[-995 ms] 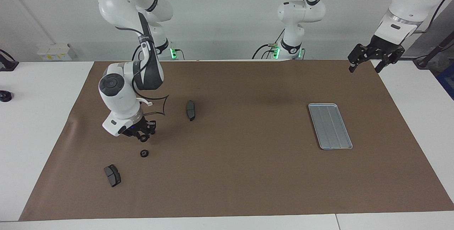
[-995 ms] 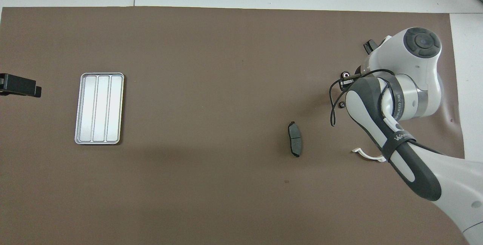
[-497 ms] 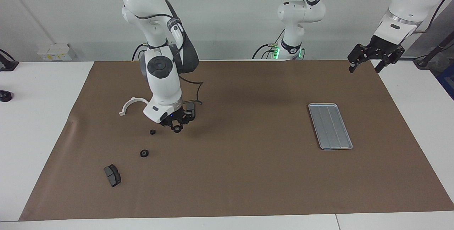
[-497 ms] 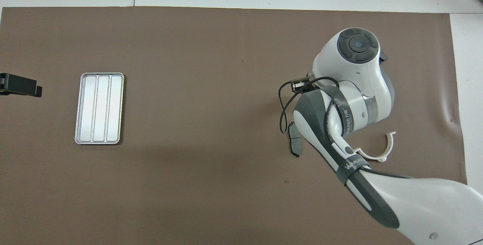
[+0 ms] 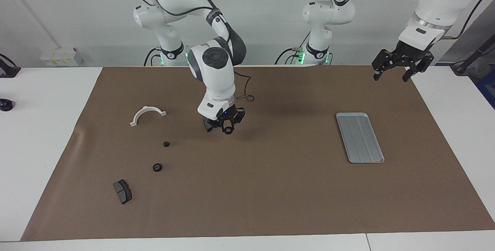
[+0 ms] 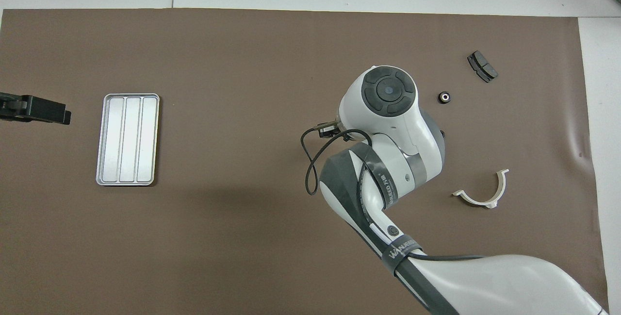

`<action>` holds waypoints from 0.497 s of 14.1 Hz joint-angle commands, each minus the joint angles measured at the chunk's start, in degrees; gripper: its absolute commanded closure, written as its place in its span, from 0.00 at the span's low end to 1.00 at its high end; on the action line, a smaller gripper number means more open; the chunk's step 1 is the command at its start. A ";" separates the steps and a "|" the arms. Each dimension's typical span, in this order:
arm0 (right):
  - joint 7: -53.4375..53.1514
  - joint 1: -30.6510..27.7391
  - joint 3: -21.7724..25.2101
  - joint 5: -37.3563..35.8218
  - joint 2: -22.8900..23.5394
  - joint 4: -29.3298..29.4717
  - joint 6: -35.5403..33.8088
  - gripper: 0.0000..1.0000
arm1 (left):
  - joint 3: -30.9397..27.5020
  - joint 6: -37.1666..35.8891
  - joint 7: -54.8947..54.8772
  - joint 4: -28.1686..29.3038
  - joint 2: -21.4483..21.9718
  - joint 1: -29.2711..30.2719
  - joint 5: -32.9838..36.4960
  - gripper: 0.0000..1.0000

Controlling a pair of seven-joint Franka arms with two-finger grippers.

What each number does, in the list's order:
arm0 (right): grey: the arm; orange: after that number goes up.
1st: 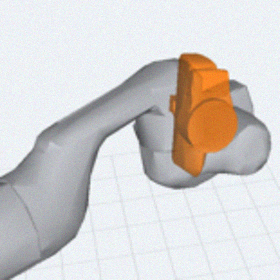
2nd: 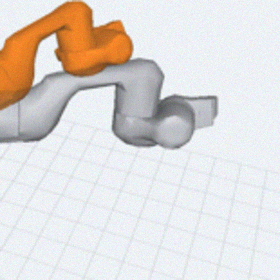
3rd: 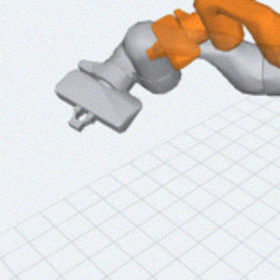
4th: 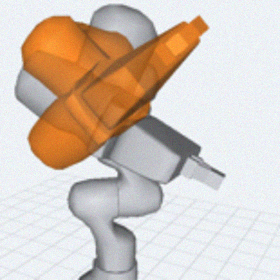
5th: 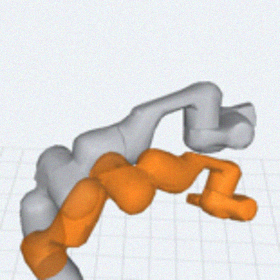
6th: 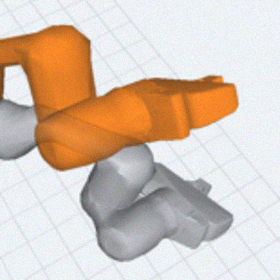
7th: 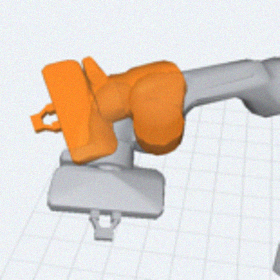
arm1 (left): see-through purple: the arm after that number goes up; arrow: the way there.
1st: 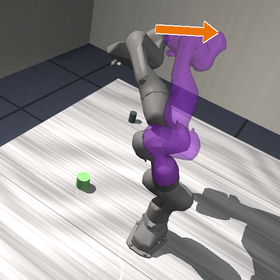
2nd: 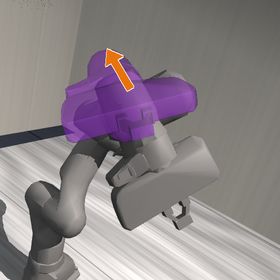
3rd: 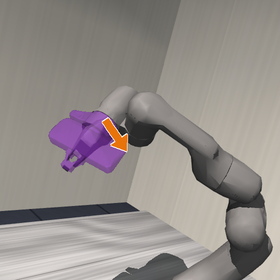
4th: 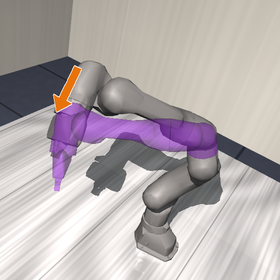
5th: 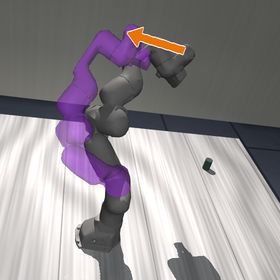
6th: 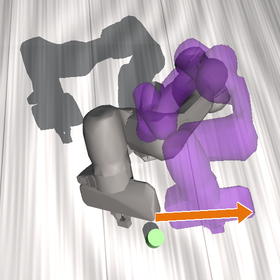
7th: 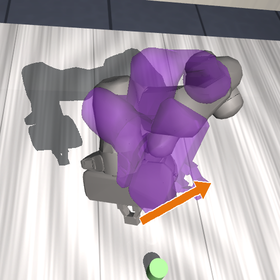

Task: Pick bearing gear from pile to tray
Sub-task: 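Carry the gear toward the table center and set it down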

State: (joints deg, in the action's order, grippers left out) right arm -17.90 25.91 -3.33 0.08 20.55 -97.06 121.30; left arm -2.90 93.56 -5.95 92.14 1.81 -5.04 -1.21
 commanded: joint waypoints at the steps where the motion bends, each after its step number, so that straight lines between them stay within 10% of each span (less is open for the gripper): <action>1: -2.92 3.25 -0.01 1.32 0.98 0.65 2.61 1.00 | -0.09 -0.30 0.32 1.90 1.79 -0.85 0.25 0.00; 7: -3.55 7.31 -0.01 1.15 5.72 0.65 12.10 1.00 | 12.92 1.98 3.65 4.45 2.41 9.45 -0.19 0.00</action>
State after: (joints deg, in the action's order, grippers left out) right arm -21.11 32.90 -3.39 0.20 24.14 -97.14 130.56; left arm 7.76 93.64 -4.63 93.57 2.24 3.17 -1.26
